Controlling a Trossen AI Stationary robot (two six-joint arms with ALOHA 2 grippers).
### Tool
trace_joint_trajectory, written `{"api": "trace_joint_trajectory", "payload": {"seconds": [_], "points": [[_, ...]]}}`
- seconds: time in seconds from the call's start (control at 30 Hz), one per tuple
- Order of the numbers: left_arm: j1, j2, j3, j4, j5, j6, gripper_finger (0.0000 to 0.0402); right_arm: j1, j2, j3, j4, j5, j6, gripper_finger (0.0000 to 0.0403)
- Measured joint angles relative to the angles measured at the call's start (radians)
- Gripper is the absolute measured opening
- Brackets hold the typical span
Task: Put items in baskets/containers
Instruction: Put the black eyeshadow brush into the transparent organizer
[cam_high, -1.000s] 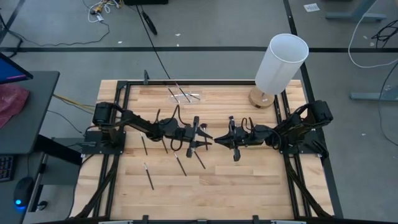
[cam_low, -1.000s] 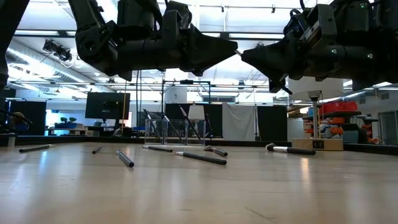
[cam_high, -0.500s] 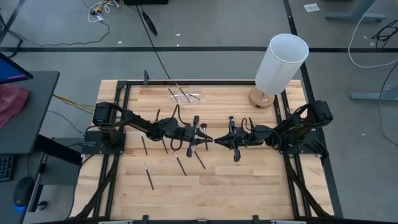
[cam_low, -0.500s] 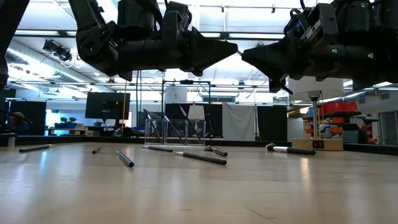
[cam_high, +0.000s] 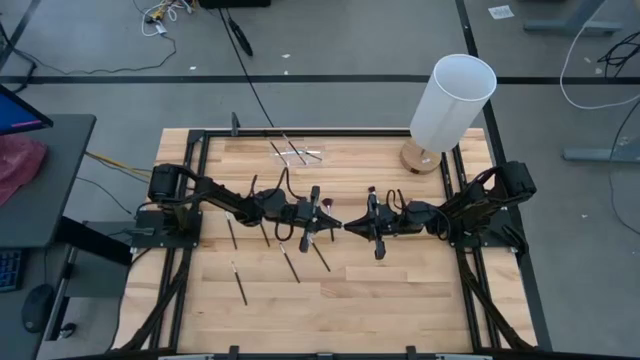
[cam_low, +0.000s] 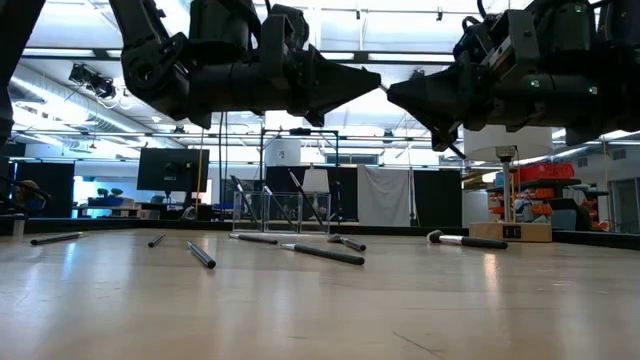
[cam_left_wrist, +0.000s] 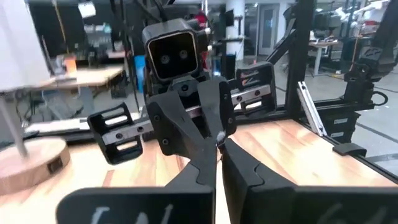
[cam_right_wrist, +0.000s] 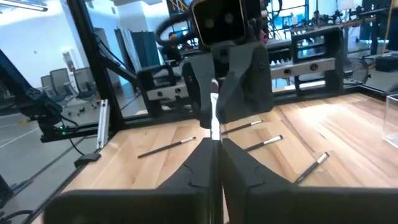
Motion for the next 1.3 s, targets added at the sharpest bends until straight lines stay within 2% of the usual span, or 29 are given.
{"api": "trace_joint_trajectory", "payload": {"seconds": [0.07,0.2,0.37,0.57,0.67,0.8,1.03,1.3], "points": [[0.0,-0.053,0.0,-0.11,-0.025,-0.014,0.0007,-0.012,0.002,-0.005,-0.045,0.0,0.017,0.0055],[-0.001,-0.188,0.001,-0.416,-0.145,0.006,0.0006,-0.045,0.003,-0.005,-0.106,0.025,0.017,0.01],[0.025,-0.369,0.002,-0.752,-0.308,-0.004,0.0006,-0.078,0.003,-0.005,-0.142,0.129,0.008,0.0144],[0.092,-0.562,0.001,-1.103,-0.53,-0.11,0.0009,-0.098,0.003,-0.005,-0.143,0.22,-0.035,0.0166],[0.144,-0.631,0.001,-1.198,-0.608,-0.146,0.001,-0.104,0.003,-0.005,-0.143,0.22,-0.044,0.0166],[0.243,-0.674,0.001,-1.229,-0.601,-0.148,0.0011,-0.11,0.003,-0.005,-0.143,0.22,-0.047,0.0161],[0.463,-0.674,0.001,-1.216,-0.452,-0.155,0.0009,-0.109,0.003,-0.005,-0.141,0.219,-0.062,0.0155],[0.627,-0.674,0.001,-1.204,-0.319,-0.169,0.001,-0.109,0.003,-0.005,-0.141,0.219,-0.068,0.0155]]}}
